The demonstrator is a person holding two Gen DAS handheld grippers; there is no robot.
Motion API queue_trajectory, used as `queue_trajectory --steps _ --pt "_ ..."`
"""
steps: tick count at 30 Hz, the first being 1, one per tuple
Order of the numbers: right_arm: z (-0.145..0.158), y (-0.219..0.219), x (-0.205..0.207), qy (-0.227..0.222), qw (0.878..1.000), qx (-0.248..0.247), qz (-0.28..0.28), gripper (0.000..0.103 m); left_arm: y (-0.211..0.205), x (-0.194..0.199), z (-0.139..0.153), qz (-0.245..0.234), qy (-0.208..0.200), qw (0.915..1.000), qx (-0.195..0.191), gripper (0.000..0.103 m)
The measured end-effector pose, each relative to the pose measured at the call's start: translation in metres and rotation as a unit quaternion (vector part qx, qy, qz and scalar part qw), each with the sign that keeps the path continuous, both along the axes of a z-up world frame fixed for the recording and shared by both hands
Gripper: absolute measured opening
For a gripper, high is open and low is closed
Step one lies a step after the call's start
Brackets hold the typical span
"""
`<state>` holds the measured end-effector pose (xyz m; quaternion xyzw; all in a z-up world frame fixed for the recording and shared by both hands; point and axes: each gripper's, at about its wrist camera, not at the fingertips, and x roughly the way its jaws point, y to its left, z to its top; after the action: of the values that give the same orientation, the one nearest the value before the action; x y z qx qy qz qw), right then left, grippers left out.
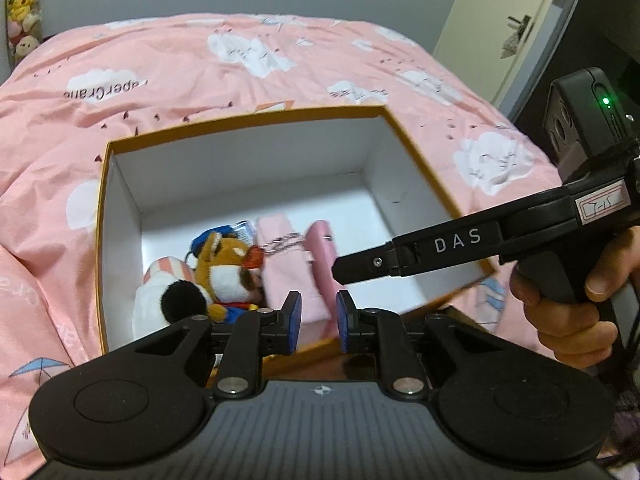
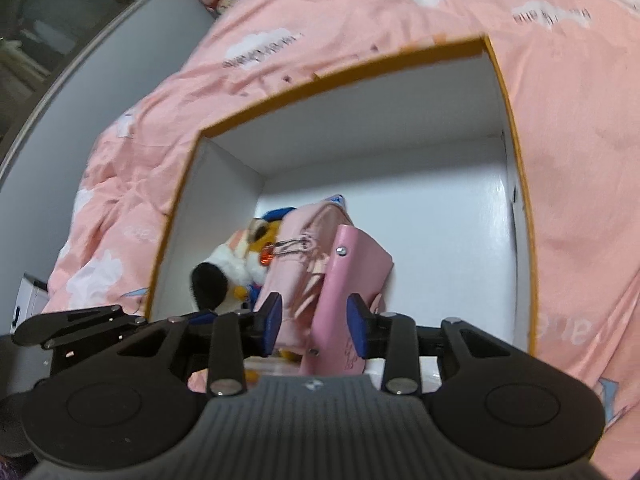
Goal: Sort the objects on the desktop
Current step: 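Lower the bag and rod into the box and open both grippers, then withdraw both grippers from the box toward the remaining items on the bed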
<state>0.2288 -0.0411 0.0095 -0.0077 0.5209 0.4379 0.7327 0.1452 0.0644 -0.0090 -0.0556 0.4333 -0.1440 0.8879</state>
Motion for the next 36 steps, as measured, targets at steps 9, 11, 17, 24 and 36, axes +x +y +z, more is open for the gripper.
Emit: queue_trajectory --steps 9,11,17,24,36 --pt "0.026 -0.063 -0.043 -0.065 0.997 0.03 0.041 0.038 -0.026 -0.046 0.002 -0.035 0.021 0.999 -0.02 0.02" --pt "0.021 -0.075 -0.049 -0.055 0.997 0.022 0.04 0.038 -0.031 -0.055 -0.004 -0.04 0.037 0.9979 -0.034 0.025" --pt "-0.002 -0.109 -0.067 -0.017 0.999 -0.018 0.048 0.043 -0.044 -0.081 -0.018 -0.041 0.073 0.9953 -0.048 0.04" --pt "-0.03 -0.125 -0.081 0.015 0.997 -0.048 0.054 0.046 -0.049 -0.093 -0.032 -0.021 0.108 0.9921 -0.06 0.057" --pt "-0.022 -0.123 -0.083 -0.015 0.998 -0.032 0.048 0.046 -0.051 -0.106 -0.026 0.009 0.069 0.9965 -0.046 0.057"
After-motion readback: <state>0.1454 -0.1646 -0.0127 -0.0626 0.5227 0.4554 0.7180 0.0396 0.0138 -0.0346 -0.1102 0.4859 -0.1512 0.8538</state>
